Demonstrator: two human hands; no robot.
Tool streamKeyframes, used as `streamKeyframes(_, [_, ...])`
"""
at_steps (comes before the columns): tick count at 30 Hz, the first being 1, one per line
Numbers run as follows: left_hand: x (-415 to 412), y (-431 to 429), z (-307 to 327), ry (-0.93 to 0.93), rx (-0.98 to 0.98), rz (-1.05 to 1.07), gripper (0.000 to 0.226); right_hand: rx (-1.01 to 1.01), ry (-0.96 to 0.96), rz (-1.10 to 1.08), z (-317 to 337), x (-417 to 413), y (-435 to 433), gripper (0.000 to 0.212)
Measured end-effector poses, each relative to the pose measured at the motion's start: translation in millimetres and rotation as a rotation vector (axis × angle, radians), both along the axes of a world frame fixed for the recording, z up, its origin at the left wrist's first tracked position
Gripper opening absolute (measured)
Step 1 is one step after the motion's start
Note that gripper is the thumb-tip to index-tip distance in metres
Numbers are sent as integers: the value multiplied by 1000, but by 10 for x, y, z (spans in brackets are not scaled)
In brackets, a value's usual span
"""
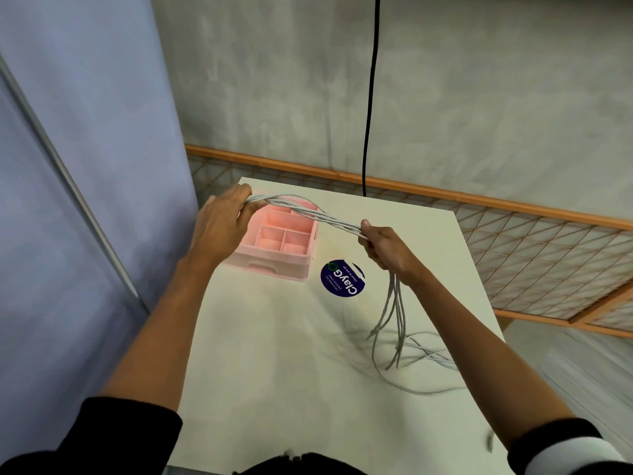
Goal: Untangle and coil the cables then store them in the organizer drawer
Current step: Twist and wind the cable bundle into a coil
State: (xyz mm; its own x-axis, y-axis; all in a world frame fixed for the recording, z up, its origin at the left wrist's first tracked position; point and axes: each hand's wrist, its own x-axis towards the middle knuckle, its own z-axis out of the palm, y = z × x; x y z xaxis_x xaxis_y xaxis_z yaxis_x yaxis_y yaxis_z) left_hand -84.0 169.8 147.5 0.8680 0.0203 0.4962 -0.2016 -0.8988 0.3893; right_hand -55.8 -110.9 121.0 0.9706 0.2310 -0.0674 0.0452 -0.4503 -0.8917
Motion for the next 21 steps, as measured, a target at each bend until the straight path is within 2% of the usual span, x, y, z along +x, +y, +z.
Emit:
streamKeyframes(2, [8, 22, -14, -12, 20, -15, 32, -30, 34, 106, 72, -34, -67, 54])
streamKeyframes(4, [32, 56, -14, -19, 57, -23, 33, -140, -59, 237, 96, -39, -125, 49])
streamKeyframes(7, [57, 106, -15, 11, 74, -18, 34, -403, -372, 272, 84, 7, -185, 26])
streamKeyframes(9, [66, 127, -37, 31, 64, -20, 34, -580, -638, 217, 91, 10, -183, 26])
streamKeyframes(11, [66, 117, -51, 29, 66, -38, 33, -652, -760, 129, 116, -11, -169, 27])
streamKeyframes(13, [66, 82, -51, 19, 80, -52, 33, -576, -707, 81, 125, -21, -166, 27])
streamKeyframes(18, [106, 53, -112, 34, 92, -115, 34, -176, -292, 44, 280, -34, -160, 44])
streamKeyframes(21, [127, 55, -164, 71, 33, -183, 32, -135, -213, 187, 303, 26, -273, 42])
